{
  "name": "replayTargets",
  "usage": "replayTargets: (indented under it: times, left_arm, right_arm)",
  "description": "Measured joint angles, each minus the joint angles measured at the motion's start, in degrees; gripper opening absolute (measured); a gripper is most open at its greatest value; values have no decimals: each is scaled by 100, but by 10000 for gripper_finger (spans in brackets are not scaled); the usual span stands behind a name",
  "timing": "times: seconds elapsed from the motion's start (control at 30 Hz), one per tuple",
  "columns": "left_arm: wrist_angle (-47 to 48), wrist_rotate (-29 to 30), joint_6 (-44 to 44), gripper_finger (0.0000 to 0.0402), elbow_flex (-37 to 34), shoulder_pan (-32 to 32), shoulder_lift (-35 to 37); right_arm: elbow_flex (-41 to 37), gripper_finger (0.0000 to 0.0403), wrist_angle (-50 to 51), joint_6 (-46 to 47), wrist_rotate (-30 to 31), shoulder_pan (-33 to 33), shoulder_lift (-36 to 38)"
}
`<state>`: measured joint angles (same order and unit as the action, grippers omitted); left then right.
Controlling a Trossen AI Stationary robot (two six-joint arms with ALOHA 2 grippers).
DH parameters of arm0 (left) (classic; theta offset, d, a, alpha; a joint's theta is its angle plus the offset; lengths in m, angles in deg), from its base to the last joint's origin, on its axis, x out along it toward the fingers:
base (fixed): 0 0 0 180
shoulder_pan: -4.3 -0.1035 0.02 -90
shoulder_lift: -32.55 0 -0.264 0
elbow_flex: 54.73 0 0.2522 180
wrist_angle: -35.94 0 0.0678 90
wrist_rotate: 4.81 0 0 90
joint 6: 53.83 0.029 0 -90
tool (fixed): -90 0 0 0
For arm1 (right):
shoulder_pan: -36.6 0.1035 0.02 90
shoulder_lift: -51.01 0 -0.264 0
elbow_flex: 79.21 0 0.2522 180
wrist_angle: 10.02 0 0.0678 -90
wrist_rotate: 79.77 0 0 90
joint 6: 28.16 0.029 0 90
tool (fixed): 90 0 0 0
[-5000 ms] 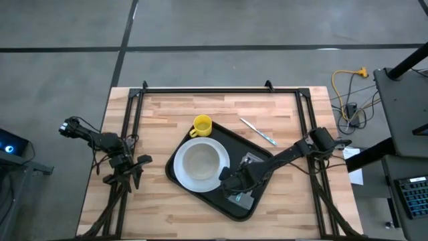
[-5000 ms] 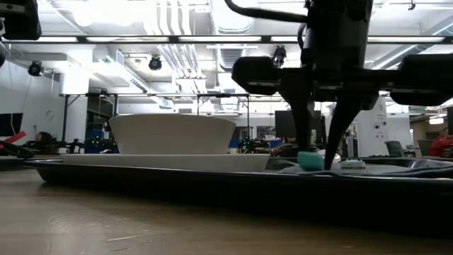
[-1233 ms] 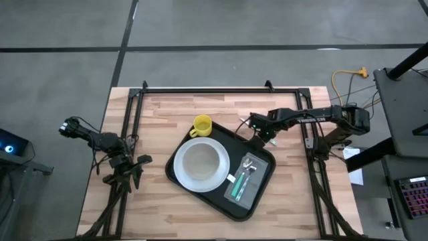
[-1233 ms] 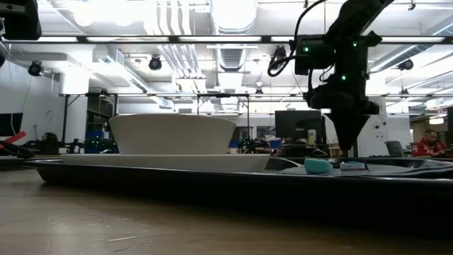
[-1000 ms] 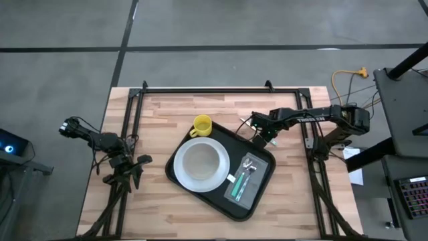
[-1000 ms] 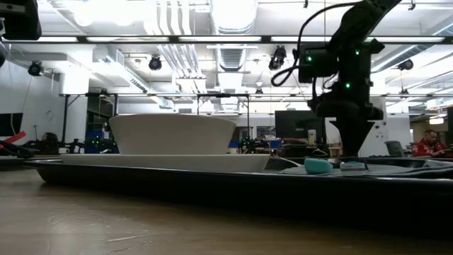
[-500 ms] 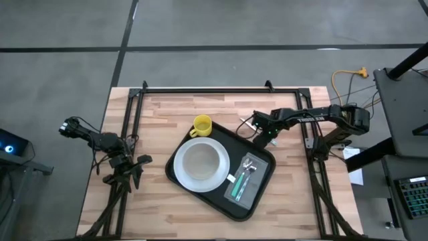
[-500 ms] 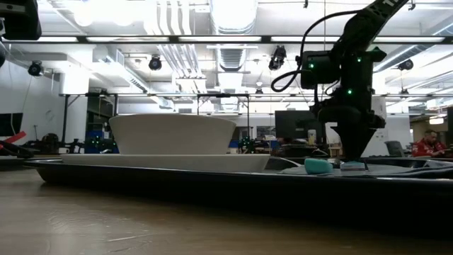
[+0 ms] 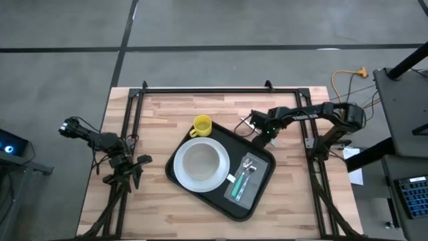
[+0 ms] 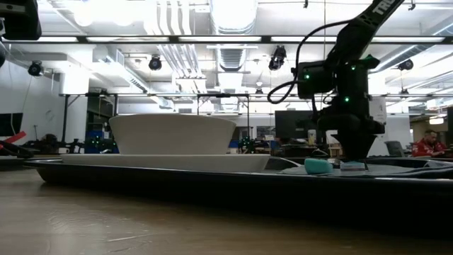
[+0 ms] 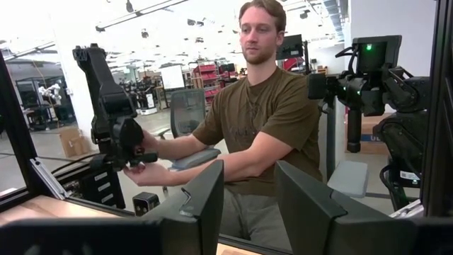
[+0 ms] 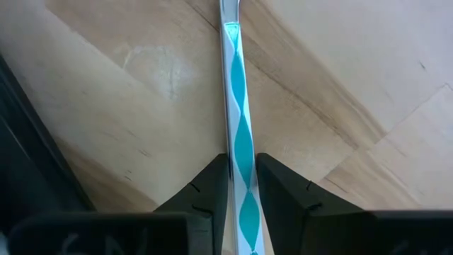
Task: Set up tray
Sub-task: Put the blue knife on the gray napkin to the right of the blue fork
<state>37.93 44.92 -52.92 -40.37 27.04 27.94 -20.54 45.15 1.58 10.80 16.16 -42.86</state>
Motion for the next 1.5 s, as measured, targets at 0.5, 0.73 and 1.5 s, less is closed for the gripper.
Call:
replayTargets:
  times: [0.5,0.73,1.5]
  left_arm:
    - [0,-1,2,112,0,1,2]
    - [0,-2,0,112,0,0,2]
    - [0,-2,1,112,0,0,2]
  right_arm:
    - [28,22,-37,398,-58,-62,130]
    - [23,22,-118,1056,-189,-66,223]
    - [26,18,-14,3613,-991,95,427]
